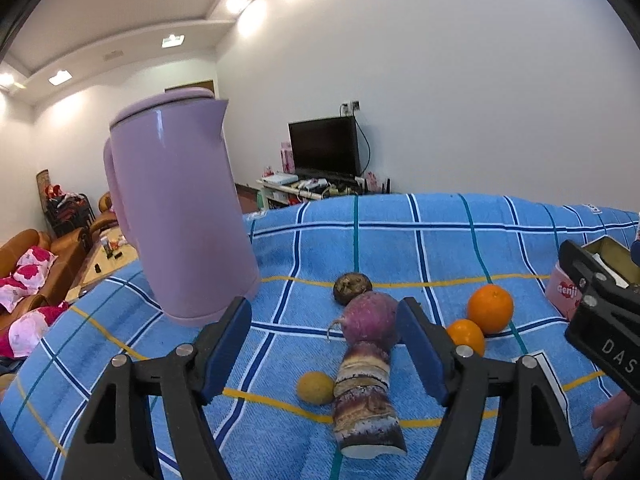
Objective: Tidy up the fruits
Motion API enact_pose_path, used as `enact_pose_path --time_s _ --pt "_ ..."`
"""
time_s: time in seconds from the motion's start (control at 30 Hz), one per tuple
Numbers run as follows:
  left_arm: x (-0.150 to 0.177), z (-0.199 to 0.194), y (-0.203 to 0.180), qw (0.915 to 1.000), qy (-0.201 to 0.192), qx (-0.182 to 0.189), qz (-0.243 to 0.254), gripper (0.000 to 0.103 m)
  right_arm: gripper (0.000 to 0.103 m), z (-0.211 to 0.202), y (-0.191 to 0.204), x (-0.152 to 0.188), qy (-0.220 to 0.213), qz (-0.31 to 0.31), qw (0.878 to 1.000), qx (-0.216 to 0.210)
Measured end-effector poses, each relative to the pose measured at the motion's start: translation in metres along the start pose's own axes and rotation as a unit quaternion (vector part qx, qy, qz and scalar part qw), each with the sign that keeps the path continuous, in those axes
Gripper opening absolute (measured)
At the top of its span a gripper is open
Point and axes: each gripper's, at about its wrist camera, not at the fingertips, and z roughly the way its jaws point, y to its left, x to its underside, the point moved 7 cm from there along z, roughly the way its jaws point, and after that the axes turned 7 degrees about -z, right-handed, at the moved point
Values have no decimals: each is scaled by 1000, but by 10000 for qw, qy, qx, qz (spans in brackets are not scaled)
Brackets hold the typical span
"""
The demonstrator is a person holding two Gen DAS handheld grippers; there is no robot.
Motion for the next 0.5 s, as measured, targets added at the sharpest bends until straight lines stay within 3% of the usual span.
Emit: enact_pose_path --time_s 0.13,0.27,0.5 --pt "0 -2 -2 10000 -34 15 64 77 103 -2 2 -1 -55 -30 10000 -29" --pt "0 -2 1 10000 -6 -1 -20 86 103 -4 3 -1 -73 -32 10000 -42" --pt "3 1 5 9998 143 45 -155 86 103 -4 6 -2 -88 -83 9999 -78"
